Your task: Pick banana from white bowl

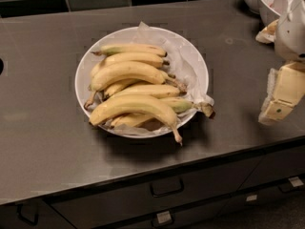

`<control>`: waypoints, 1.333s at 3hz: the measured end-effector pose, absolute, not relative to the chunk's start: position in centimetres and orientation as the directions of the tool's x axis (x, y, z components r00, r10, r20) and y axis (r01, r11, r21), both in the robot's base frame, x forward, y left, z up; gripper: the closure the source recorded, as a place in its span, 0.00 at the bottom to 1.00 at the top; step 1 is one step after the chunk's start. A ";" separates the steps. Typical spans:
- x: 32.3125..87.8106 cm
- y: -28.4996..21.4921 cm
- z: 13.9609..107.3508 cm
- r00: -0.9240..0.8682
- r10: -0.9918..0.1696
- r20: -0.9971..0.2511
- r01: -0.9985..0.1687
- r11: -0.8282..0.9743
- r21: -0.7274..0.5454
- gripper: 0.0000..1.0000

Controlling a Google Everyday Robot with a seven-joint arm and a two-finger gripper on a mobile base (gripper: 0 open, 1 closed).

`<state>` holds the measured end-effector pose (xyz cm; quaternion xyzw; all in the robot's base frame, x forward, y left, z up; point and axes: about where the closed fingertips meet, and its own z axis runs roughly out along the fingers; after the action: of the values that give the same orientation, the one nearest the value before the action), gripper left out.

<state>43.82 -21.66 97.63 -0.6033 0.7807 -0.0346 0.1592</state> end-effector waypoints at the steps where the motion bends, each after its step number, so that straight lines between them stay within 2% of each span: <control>1: 43.8 -21.6 97.6 -0.221 -0.953 -0.207 -0.931 0.269 -0.246 0.00; 3: 45.3 -19.1 97.2 -0.154 -0.964 -0.219 -0.945 0.208 -0.252 0.00; 4: 46.2 -16.7 96.3 -0.035 -0.968 -0.248 -0.968 0.095 -0.233 0.00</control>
Offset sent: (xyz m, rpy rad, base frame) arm 0.0076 0.0202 -0.0071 -0.0039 0.0199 0.0564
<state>46.25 -16.66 96.29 -0.6728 0.7194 -0.0003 0.1726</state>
